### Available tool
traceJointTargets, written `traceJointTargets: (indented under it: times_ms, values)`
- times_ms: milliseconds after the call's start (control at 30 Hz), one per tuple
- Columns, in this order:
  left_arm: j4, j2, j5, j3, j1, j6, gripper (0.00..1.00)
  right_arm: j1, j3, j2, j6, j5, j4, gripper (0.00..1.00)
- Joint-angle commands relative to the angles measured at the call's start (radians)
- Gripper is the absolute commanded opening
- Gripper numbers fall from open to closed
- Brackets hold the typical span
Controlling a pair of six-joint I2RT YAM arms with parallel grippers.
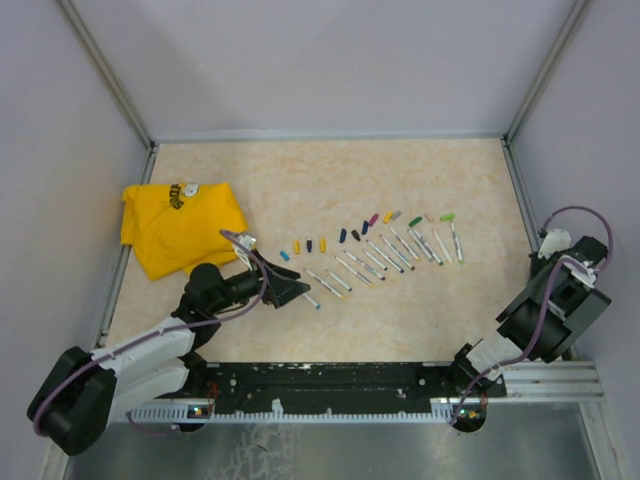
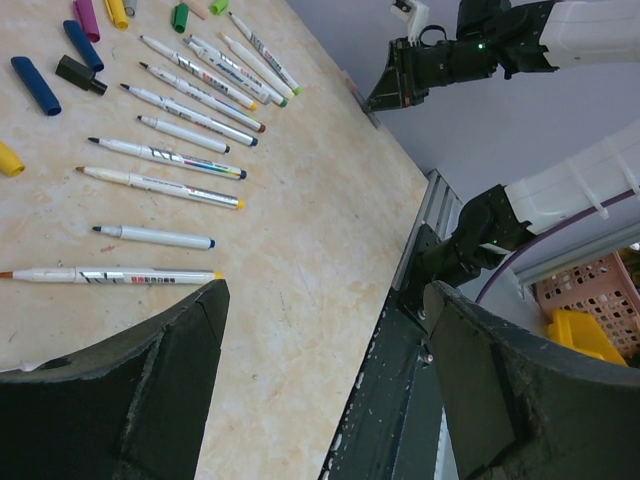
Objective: Open the pen caps
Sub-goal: Pick up the pen from the corner of the board.
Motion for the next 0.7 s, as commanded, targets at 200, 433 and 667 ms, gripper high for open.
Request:
traceJointTargets:
  times_ms: [200, 433, 667]
  values:
    - [0.031, -0.021, 0.005, -0.024, 0.004, 0.000, 0.84, -0.007, 0.010, -0.010, -0.213, -0.101, -0.172, 0.10]
    - [0.045, -0.011, 0.005, -0.028, 0.004, -0.002, 0.84, -0.007, 0.007, -0.010, -0.307, -0.133, -0.243, 0.10]
    - [0.064, 0.003, 0.018, -0.025, 0.004, -0.012, 0.84, -0.006, 0.021, -0.009, -0.297, -0.118, -0.232, 0.14]
